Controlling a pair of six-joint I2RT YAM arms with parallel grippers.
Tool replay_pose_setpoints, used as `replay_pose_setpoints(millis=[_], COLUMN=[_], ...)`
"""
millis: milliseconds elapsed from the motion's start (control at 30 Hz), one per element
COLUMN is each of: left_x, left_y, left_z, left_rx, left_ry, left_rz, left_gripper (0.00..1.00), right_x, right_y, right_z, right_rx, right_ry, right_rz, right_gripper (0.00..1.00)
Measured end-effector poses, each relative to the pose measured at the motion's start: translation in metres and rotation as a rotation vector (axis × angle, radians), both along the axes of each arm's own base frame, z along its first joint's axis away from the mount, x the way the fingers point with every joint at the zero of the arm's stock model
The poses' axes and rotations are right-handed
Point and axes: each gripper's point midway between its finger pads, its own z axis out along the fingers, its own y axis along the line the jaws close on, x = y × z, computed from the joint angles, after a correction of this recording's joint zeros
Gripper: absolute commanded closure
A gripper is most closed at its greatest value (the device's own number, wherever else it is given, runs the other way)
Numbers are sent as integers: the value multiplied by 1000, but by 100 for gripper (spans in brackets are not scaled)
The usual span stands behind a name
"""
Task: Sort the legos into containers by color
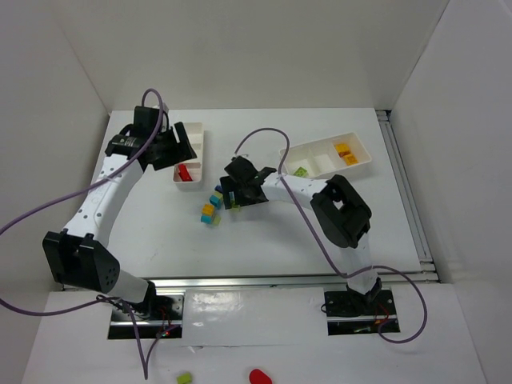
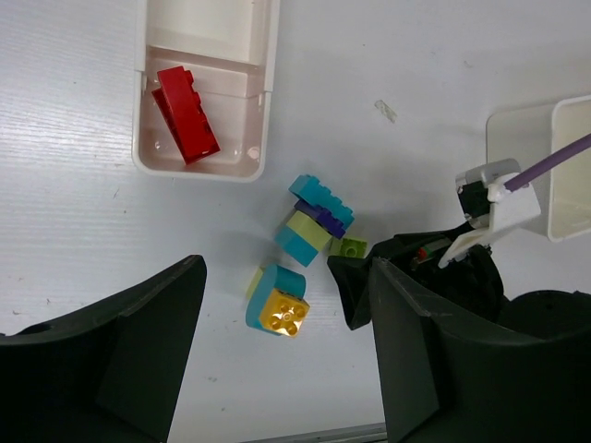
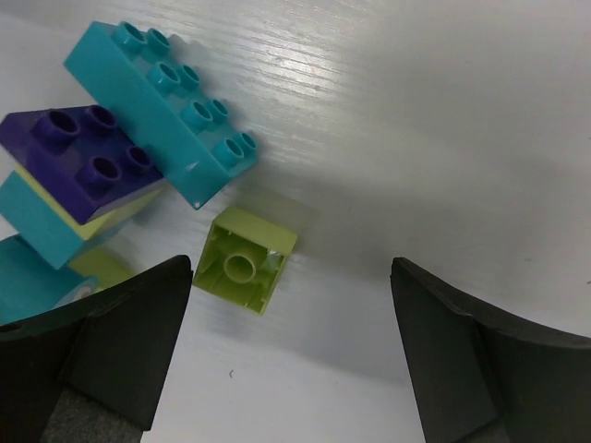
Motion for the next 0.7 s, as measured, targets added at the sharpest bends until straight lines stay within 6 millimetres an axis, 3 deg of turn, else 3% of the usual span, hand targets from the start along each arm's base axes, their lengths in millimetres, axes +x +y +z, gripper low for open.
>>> replay_pose_setpoints(millis=[133,367,567,633,700], left_x=[1,2,3,3,4], left_y=[1,1,-2,-5,-10], left_z=[0,1,2,3,2], left_rx=[-3,-7,-21,-24,-20], left_ry=[-1,-8,-14,-17,-19], left_rz=[2,3,-10,-21,-35], left_gripper=[21,21,19,19,19], right_x=[2,3,7,10,18], right_y=[1,6,-6,-17,-37], right_z=[-9,-11,-7,5,31], right_rx=[-14,-38,-91,-103,-91], right_ry=[7,-21,-52,-70,-103], right_rz=[-20,-40,-75,-94,-136], right_gripper=[19,64,69,69,69])
